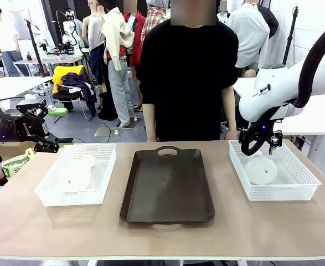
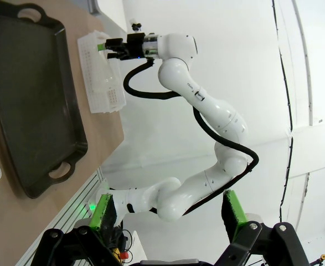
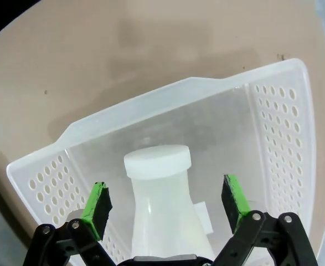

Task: Prepare the laboratory tools.
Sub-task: Pick up the Big flask that the person points to.

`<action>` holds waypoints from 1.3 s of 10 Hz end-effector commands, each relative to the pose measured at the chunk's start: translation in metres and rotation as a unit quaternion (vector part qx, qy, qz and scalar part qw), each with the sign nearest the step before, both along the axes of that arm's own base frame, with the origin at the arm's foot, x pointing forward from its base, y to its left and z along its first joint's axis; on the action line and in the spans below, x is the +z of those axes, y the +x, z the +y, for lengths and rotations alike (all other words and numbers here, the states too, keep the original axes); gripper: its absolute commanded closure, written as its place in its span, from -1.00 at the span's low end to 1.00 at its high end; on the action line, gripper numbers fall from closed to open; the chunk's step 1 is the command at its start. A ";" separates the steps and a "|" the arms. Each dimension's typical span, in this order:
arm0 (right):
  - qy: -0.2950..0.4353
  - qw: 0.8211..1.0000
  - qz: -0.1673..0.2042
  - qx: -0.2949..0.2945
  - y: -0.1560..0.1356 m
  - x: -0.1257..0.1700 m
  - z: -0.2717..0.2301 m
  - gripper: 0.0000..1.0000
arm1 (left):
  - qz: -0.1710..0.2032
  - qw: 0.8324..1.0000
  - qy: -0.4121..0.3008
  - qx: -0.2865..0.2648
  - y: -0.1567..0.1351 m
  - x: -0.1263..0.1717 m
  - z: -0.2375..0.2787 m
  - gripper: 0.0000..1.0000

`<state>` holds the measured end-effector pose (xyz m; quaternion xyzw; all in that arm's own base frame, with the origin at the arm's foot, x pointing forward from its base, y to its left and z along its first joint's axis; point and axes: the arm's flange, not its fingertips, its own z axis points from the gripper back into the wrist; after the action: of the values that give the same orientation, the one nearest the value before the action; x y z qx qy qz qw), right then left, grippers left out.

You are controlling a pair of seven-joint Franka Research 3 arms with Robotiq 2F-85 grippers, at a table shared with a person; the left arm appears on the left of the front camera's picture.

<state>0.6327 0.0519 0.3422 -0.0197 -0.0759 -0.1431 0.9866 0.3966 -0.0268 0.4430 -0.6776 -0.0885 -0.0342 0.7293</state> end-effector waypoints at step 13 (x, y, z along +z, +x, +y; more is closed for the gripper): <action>0.006 1.000 0.000 0.000 0.015 -0.025 0.003 1.00 | -0.007 1.000 -0.001 0.002 -0.001 0.000 0.001 -1.00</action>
<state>0.6408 0.0528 0.3174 -0.0199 -0.0724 -0.1445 0.9867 0.3966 -0.0268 0.4430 -0.6776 -0.0885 -0.0342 0.7293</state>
